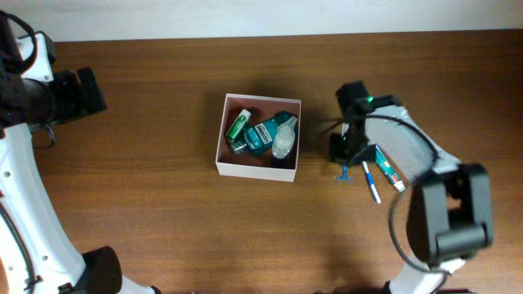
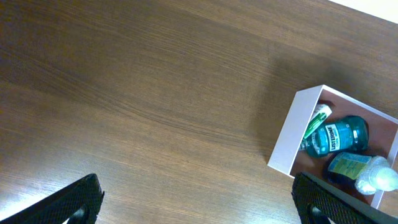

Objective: Pack container
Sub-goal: 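Carry the razor into the white box, release, and withdraw, then grasp the blue-white toothbrush with the right gripper, then place the toothbrush into the box and withdraw the right gripper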

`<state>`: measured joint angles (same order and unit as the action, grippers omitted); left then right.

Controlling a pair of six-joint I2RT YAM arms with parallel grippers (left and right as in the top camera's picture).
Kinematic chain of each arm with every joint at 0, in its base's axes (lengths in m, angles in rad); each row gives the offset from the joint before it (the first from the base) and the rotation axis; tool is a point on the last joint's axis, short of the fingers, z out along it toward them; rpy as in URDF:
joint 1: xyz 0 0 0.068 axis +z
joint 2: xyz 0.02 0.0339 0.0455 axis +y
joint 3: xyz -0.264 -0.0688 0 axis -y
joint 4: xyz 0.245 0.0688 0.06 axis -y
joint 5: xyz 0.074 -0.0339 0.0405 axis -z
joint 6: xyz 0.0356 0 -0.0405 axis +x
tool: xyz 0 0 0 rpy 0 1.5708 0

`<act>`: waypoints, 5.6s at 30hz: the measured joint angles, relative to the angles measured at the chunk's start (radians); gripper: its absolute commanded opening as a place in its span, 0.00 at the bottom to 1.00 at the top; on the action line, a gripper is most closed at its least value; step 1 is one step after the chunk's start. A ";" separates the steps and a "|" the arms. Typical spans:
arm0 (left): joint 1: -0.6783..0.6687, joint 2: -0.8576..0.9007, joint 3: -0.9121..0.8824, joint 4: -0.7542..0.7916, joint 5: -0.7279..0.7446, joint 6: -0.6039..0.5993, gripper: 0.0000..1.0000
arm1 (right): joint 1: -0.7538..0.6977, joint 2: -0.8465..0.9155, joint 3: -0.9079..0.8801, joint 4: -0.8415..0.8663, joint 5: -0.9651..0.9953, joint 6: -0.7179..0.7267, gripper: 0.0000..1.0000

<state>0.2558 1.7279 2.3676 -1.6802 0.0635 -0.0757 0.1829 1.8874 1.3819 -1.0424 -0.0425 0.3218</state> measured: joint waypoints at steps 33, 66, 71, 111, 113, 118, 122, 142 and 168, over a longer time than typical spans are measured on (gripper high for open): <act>0.000 0.000 0.000 0.000 0.000 0.000 0.99 | 0.544 0.049 0.275 0.275 0.155 0.170 0.34; 0.000 0.000 0.000 0.000 0.000 0.000 0.99 | -0.103 -0.060 0.098 -0.106 0.119 0.052 0.83; 0.000 0.000 0.000 0.000 0.000 0.000 0.99 | -0.111 -0.059 -0.071 0.065 0.108 0.013 0.83; 0.000 0.000 0.000 0.000 0.000 0.000 1.00 | 0.023 -0.261 0.264 -0.238 -0.080 -0.057 0.04; 0.000 0.000 0.000 0.000 0.000 0.000 0.99 | 0.104 -0.288 0.327 -0.244 -0.087 -0.068 0.04; 0.000 0.000 0.000 0.000 0.000 0.000 0.99 | 0.317 -0.296 0.365 -0.171 -0.095 -0.087 0.04; 0.000 0.000 0.000 0.000 0.000 0.000 0.99 | 0.435 -0.230 0.364 -0.077 -0.071 -0.082 0.04; 0.000 0.000 0.000 0.000 0.000 0.000 0.99 | 0.460 0.030 0.357 0.123 -0.014 -0.045 0.52; 0.000 0.000 0.000 0.000 0.000 0.000 0.99 | -0.119 -0.115 0.366 -0.237 0.075 0.060 0.66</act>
<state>0.2558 1.7279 2.3676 -1.6802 0.0631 -0.0757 0.0643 1.7721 1.7481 -1.2789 0.0326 0.3820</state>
